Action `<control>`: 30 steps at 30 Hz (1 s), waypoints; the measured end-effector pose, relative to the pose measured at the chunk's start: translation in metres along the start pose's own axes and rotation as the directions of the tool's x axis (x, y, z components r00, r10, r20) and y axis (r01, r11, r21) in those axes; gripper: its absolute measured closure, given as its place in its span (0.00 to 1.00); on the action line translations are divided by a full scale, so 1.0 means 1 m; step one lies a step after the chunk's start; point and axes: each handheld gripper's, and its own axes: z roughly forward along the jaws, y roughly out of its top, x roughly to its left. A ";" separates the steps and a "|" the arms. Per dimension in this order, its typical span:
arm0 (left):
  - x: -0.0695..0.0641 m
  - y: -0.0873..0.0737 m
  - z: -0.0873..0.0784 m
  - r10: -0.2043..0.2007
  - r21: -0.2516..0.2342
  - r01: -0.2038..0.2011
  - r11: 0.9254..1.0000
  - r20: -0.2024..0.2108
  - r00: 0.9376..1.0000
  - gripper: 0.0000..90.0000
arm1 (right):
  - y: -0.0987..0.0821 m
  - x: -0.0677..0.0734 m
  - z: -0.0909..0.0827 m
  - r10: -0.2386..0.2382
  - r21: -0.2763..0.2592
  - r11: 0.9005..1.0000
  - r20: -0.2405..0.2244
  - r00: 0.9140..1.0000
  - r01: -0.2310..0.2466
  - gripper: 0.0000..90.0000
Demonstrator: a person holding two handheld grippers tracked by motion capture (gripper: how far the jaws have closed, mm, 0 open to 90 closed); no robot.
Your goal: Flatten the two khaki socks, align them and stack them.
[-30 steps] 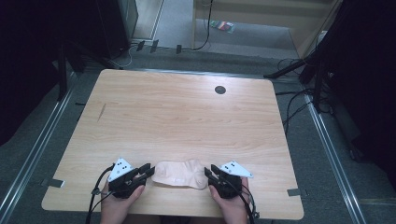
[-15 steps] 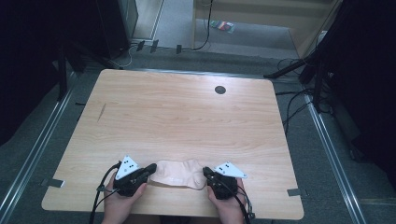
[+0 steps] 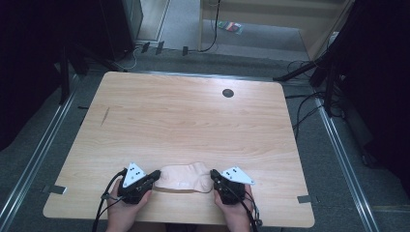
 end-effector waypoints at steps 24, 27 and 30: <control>0.045 -0.005 -0.029 -0.136 -0.121 0.135 0.983 -0.002 0.991 0.09 | 0.004 -0.053 -0.022 0.110 -0.077 0.992 0.076 0.991 -0.104 0.07; 0.053 -0.006 -0.033 -0.153 -0.128 0.149 0.980 -0.024 0.988 0.09 | 0.003 -0.061 -0.025 0.122 -0.077 0.990 0.088 0.989 -0.115 0.07; 0.066 -0.008 -0.039 -0.174 -0.138 0.166 0.976 -0.047 0.984 0.09 | 0.001 -0.072 -0.028 0.126 -0.076 0.990 0.098 0.987 -0.119 0.07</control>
